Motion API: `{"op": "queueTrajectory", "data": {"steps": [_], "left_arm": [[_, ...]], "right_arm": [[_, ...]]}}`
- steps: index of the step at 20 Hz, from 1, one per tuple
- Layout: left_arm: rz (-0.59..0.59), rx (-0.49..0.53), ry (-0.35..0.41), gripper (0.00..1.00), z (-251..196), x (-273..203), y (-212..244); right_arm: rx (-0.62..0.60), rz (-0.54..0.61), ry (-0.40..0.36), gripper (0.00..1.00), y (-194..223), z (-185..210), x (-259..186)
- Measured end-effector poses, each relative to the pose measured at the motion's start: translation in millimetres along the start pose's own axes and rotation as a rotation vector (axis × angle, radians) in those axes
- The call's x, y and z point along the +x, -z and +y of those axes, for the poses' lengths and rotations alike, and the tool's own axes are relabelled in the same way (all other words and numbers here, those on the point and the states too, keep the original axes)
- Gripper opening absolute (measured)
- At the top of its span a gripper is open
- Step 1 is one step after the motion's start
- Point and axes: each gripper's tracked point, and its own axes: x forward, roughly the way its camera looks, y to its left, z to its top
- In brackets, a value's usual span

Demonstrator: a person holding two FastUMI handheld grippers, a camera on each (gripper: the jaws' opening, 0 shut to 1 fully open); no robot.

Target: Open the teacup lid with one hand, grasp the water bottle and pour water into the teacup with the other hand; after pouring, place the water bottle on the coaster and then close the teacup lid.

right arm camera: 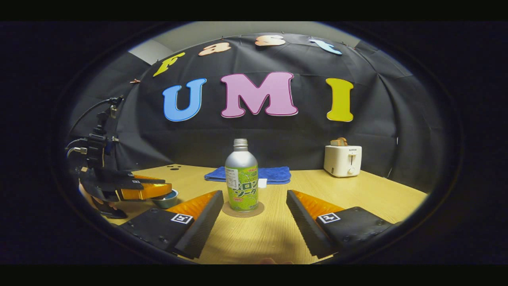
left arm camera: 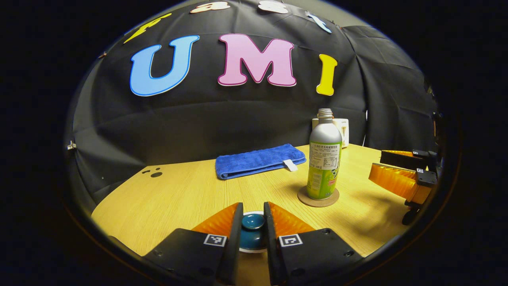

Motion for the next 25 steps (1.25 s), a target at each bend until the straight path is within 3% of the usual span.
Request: {"op": "queueTrajectory", "data": {"steps": [5, 8, 11, 14, 17, 21, 25], "left_arm": [[-0.058, -0.026, -0.025, 0.39, 3, -10, -7], [-0.136, -0.056, -0.046, 0.73, 5, -25, -16], [-0.211, -0.118, -0.083, 0.99, 11, -48, -22], [-0.207, -0.138, -0.123, 0.98, 7, -64, -17], [-0.196, -0.081, -0.195, 0.98, 0, -76, -14], [-0.194, -0.095, -0.228, 0.97, -14, -79, -14], [-0.191, -0.096, -0.235, 0.97, -14, -81, -14]], "right_arm": [[0.000, 0.000, 0.000, 0.98, 0, 0, 0], [0.000, 0.000, 0.000, 0.98, -1, 0, 0], [-0.001, 0.000, 0.000, 0.98, 0, 0, 0], [0.000, 0.001, -0.002, 0.98, 1, 2, -3], [-0.001, 0.000, 0.009, 0.98, -1, 3, -12], [-0.004, -0.003, 0.096, 0.98, -1, -5, -23], [-0.003, -0.002, 0.114, 0.98, -1, -3, -28]]}}
